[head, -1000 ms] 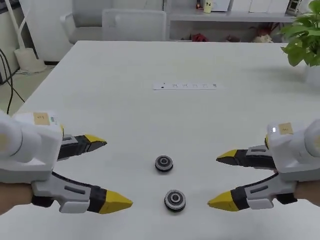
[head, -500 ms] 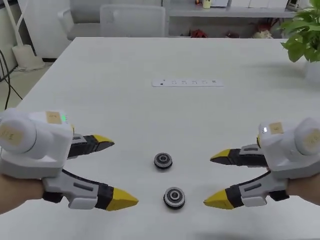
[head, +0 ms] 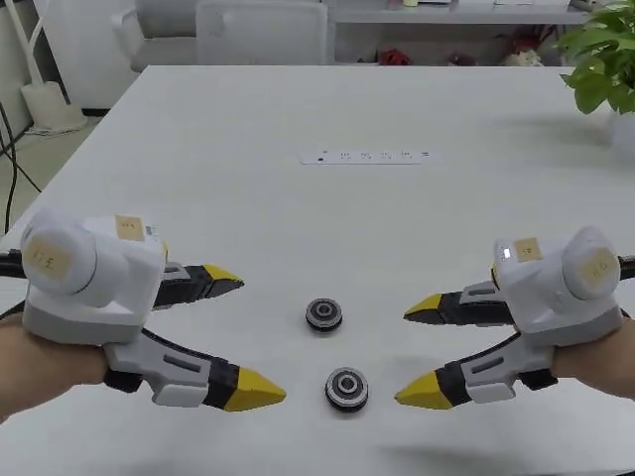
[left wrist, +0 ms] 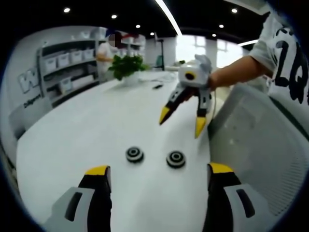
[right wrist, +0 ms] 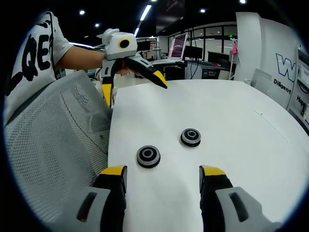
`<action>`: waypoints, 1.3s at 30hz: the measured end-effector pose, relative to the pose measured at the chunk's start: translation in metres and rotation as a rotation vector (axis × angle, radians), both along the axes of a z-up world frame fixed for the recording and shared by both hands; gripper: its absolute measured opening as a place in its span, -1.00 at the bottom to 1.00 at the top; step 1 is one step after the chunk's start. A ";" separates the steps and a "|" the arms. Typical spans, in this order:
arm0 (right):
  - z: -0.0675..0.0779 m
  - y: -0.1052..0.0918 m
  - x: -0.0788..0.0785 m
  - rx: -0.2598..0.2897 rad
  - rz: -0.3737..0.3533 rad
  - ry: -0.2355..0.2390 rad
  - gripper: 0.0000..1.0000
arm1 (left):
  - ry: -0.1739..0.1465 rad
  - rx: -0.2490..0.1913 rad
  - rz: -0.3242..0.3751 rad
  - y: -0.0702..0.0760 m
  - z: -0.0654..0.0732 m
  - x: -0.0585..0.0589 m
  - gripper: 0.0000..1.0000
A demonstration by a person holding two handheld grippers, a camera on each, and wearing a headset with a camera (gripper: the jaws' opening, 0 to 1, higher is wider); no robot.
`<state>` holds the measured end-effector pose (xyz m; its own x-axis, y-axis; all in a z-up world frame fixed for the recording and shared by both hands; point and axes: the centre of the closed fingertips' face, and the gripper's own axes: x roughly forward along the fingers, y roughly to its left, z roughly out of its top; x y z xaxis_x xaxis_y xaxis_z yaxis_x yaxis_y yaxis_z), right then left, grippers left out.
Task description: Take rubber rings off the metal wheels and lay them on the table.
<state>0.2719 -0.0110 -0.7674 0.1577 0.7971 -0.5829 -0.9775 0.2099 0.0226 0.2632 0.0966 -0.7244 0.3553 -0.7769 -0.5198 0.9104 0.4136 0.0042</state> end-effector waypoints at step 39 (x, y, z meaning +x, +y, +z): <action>-0.024 0.027 -0.009 -0.002 0.093 0.052 -0.20 | 0.074 0.035 -0.144 -0.042 -0.034 -0.004 0.23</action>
